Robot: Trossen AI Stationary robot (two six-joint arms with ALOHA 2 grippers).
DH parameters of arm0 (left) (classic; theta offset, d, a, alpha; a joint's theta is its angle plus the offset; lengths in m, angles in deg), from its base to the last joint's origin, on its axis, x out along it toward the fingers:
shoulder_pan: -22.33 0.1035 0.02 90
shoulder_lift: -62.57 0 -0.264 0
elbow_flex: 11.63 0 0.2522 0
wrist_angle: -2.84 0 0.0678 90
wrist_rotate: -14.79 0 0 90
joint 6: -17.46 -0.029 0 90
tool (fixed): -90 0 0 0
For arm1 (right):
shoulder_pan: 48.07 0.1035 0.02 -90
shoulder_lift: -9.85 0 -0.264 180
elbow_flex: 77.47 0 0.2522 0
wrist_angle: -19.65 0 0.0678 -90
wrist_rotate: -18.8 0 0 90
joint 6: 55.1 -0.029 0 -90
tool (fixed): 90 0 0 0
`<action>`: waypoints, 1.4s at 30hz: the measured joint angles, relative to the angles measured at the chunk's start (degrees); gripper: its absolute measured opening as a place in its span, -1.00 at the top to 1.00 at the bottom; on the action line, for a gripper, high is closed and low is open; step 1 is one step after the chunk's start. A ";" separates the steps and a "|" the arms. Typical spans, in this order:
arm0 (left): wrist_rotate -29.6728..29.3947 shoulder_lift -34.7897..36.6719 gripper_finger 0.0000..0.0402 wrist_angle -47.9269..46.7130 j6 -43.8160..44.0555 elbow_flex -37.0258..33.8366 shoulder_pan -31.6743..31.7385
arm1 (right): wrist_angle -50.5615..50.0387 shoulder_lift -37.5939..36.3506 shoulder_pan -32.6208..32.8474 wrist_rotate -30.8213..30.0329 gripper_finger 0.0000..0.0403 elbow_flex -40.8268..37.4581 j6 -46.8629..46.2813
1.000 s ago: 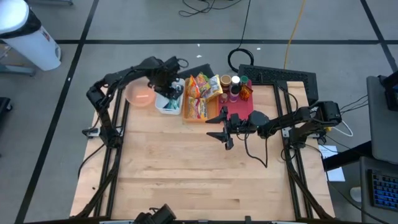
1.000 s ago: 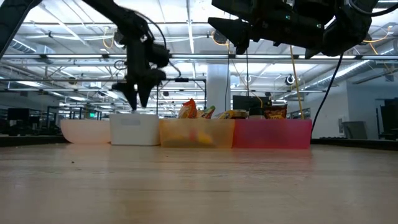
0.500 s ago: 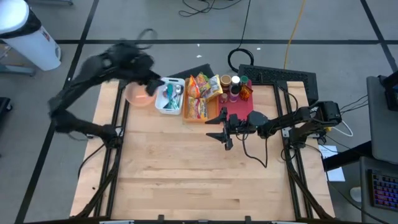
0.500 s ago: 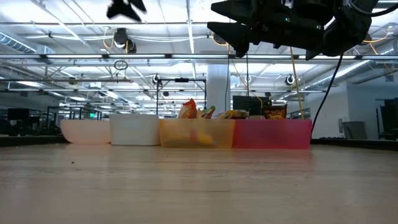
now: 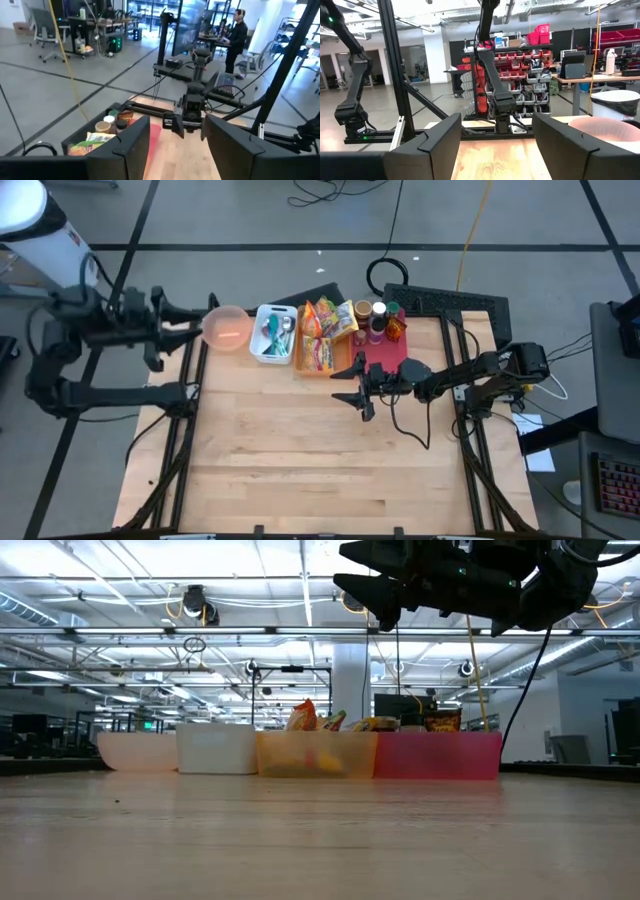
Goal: Pick & Place Food Item
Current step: Return to Home Position
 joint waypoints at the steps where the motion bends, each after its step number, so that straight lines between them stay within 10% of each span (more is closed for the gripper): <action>1: -0.30 1.73 0.01 1.56 0.00 -2.78 -0.58 | 0.01 0.00 0.00 0.00 -0.18 0.00 0.00; 13: -3.27 19.11 0.01 22.66 0.06 -38.56 -2.26 | -3.81 -2.69 -0.02 -0.02 -0.18 0.02 0.82; 30: 2.47 23.25 0.01 54.56 4.44 -69.46 -10.22 | -59.51 -43.02 -2.64 -0.31 -0.18 -0.25 9.47; 42: -12.38 24.56 0.01 54.96 4.18 -73.67 -17.82 | -45.68 -65.74 -2.54 -8.57 -0.18 -25.11 7.56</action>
